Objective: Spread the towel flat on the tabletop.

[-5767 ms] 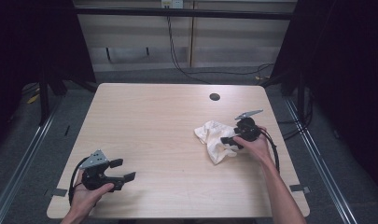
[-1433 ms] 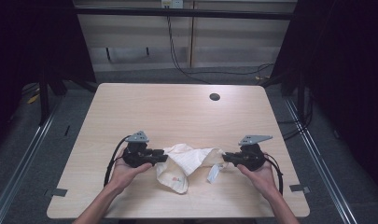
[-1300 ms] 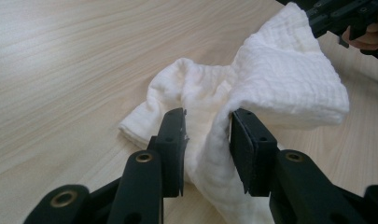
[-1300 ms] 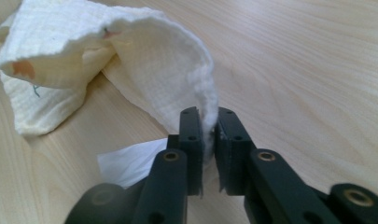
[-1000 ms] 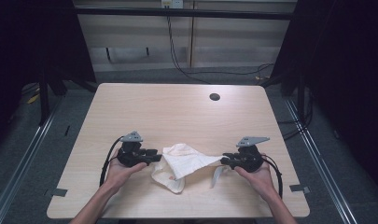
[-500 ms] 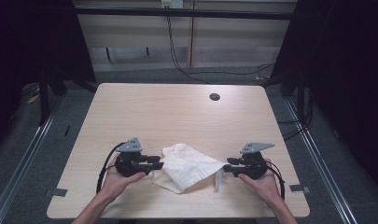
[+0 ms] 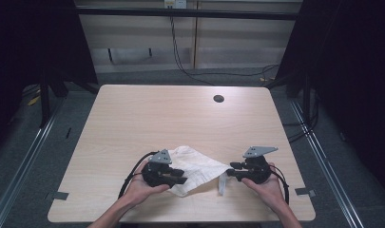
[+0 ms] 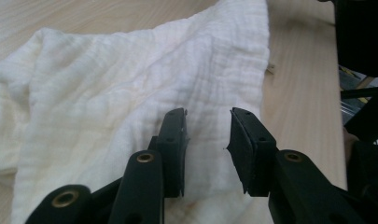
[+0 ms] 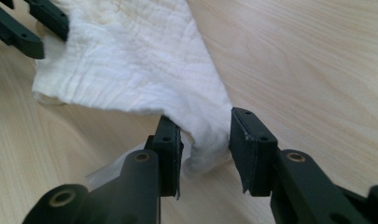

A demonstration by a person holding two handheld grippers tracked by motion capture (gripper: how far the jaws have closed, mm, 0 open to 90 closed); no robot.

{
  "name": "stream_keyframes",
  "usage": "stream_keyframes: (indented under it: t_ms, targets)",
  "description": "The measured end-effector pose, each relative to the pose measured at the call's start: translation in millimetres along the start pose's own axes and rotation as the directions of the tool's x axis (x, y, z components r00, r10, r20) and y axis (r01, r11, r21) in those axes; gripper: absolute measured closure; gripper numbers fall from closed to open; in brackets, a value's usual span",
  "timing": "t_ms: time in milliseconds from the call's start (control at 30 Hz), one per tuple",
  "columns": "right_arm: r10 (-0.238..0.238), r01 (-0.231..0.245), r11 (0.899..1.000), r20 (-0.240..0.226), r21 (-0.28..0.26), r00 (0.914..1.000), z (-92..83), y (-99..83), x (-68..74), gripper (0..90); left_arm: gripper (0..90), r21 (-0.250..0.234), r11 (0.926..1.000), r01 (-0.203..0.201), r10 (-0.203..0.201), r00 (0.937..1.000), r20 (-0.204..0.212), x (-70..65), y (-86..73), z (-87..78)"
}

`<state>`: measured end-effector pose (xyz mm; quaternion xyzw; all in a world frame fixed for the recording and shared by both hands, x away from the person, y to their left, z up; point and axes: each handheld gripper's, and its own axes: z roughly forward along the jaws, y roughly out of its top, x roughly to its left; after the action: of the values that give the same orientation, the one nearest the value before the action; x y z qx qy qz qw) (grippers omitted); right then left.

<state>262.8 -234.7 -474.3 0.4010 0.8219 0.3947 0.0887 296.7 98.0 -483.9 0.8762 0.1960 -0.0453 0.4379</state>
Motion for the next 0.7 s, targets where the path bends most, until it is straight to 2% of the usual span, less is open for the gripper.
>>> stream_keyframes:
  t_ms: [133,200,233,267,333,367,400,433,467,533,600,700]
  targets:
    - [0.002,-0.002,1.000,0.002,0.011,1.0000,0.8,-0.5,-0.4,66.7,65.8,0.037,0.9992,-0.016,0.016,0.9999,-0.006,-1.2,-3.0,7.1]
    - [0.002,-0.002,1.000,0.005,0.015,1.0000,0.8,-0.9,-0.7,68.5,66.2,0.035,0.9990,-0.028,0.028,0.9996,0.005,-2.4,-3.7,6.9]
    - [0.004,-0.004,1.000,0.010,0.018,0.9999,0.7,-1.0,-0.7,69.2,66.2,0.046,0.9979,-0.046,0.045,0.9985,0.031,-6.5,-4.6,3.1]
    - [0.004,-0.004,1.000,0.013,0.020,0.9999,0.6,-1.3,-1.0,69.4,67.0,0.047,0.9972,-0.058,0.056,0.9976,0.040,-8.8,-6.0,1.1]
    - [0.007,-0.007,1.000,0.011,0.016,0.9999,0.7,-1.7,-1.4,69.8,67.7,0.046,0.9969,-0.063,0.061,0.9972,0.043,-11.4,-8.1,-0.6]
    - [0.009,-0.009,1.000,0.011,0.017,0.9999,0.4,-2.1,-2.0,70.8,68.3,0.065,0.9947,-0.079,0.076,0.9957,0.054,-15.5,-12.8,-2.8]
    - [0.009,-0.009,1.000,0.011,0.017,0.9999,0.4,-2.1,-2.0,70.8,68.3,0.065,0.9947,-0.079,0.076,0.9957,0.054,-15.5,-12.8,-2.8]
    - [0.013,-0.013,1.000,0.010,0.021,0.9999,0.7,-2.0,-2.2,70.8,67.9,0.084,0.9910,-0.105,0.101,0.9936,0.052,-19.6,-15.4,-2.4]
    - [0.013,-0.013,1.000,0.010,0.021,0.9999,0.7,-2.0,-2.2,70.8,67.5,0.084,0.9910,-0.105,0.101,0.9936,0.052,-19.6,-15.4,-2.4]
    - [0.008,-0.008,1.000,0.008,0.020,0.9999,2.3,-2.0,-2.3,70.8,65.0,0.087,0.9891,-0.119,0.116,0.9924,0.043,-22.6,-15.5,5.5]
    - [0.010,-0.010,1.000,0.011,0.022,0.9999,2.4,-2.0,-1.7,70.8,62.7,0.110,0.9818,-0.155,0.153,0.9879,0.025,-22.2,-15.5,10.8]
    - [0.010,-0.010,1.000,0.010,0.020,0.9999,2.0,-2.3,-1.7,70.8,61.4,0.093,0.9852,-0.144,0.144,0.9895,0.010,-22.4,-13.5,14.7]
